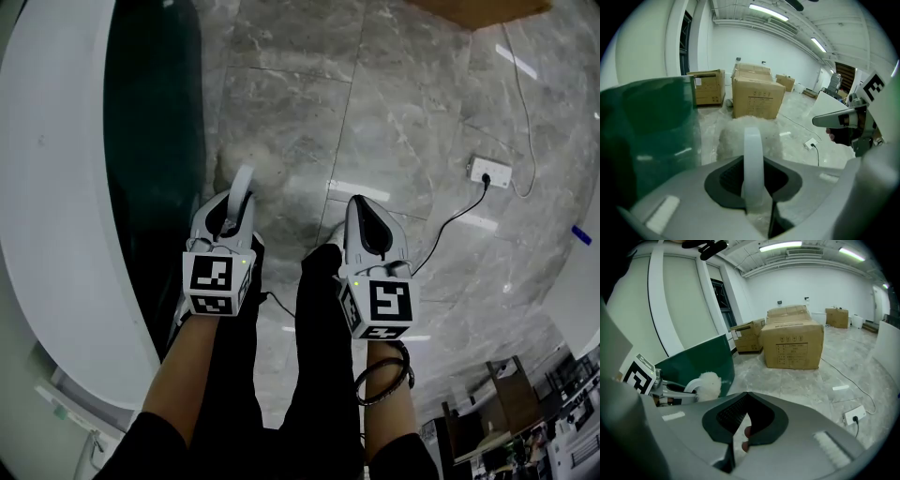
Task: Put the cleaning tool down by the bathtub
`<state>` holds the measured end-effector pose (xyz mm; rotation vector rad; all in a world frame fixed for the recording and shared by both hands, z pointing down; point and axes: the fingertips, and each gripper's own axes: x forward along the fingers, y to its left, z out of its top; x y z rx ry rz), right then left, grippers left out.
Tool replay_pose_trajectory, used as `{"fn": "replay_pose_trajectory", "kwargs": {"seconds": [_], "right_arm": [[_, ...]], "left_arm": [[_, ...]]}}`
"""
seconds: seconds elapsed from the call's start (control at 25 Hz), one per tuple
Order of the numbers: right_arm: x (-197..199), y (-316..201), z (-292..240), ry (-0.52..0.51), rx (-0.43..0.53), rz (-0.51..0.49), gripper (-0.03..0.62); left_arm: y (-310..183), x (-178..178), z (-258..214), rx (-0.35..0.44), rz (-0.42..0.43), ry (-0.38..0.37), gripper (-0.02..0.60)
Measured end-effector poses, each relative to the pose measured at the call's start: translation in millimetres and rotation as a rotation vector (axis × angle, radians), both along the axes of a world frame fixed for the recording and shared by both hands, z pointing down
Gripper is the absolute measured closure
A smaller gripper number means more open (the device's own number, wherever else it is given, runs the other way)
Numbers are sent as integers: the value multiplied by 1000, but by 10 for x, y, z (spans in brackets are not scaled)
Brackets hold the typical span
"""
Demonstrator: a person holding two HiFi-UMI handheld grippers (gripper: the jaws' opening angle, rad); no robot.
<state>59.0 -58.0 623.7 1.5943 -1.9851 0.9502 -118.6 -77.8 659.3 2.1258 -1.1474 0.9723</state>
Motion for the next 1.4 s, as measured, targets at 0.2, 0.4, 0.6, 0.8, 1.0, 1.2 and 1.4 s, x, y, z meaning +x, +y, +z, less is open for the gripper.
{"fn": "replay_pose_trajectory", "kwargs": {"seconds": [0.2,0.4,0.6,0.8,1.0,1.2,1.4], "right_arm": [[-61,11,446,-9,-28,-10,569],[-102,27,839,-16,-51,-19,569],[-178,63,1172,-25,-75,-24,569],[-256,77,1504,-35,-92,-28,569],[-373,81,1785,-49,-108,-34,569],[-439,92,2067,-63,-129,-33,569],[-469,92,2329,-67,-136,-38,569]], "left_arm": [[1,-26,461,-32,-6,-8,503],[47,-62,879,-59,-1,-24,503],[93,-133,1241,-80,4,-30,503],[82,-196,1593,-92,-9,-26,503],[34,-286,1879,-109,-42,-24,503],[12,-320,2201,-129,-36,-33,503],[42,-344,2543,-160,-39,-44,503]]}}
